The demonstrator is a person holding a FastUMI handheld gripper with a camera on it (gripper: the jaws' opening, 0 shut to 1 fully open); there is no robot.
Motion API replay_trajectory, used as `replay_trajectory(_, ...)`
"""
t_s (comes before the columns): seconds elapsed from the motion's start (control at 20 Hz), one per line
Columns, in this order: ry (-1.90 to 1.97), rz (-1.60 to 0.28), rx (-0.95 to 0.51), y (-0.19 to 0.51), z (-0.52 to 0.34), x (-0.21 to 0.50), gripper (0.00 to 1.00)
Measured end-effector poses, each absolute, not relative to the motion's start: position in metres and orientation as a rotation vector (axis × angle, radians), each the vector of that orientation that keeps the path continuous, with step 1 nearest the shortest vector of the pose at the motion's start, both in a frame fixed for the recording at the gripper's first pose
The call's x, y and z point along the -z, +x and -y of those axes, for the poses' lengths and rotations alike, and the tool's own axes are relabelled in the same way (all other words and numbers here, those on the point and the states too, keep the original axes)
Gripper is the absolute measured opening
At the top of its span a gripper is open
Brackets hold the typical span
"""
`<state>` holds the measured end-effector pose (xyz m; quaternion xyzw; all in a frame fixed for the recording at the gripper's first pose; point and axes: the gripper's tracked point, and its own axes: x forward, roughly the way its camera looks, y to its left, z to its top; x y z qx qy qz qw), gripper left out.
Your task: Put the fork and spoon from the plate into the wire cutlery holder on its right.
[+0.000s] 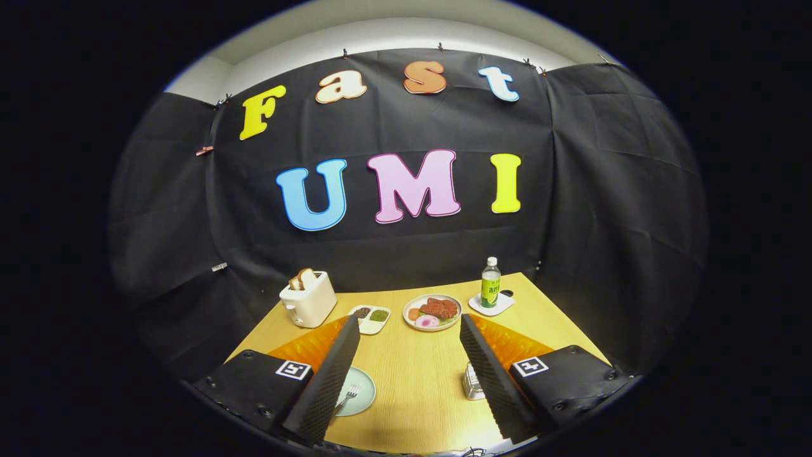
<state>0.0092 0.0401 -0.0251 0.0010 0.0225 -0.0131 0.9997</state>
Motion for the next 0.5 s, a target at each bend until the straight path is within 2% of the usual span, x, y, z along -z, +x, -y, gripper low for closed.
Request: replay_trajectory(0.5,-0.029,-0.305,-0.103,0.05,-0.116,0.107,0.99)
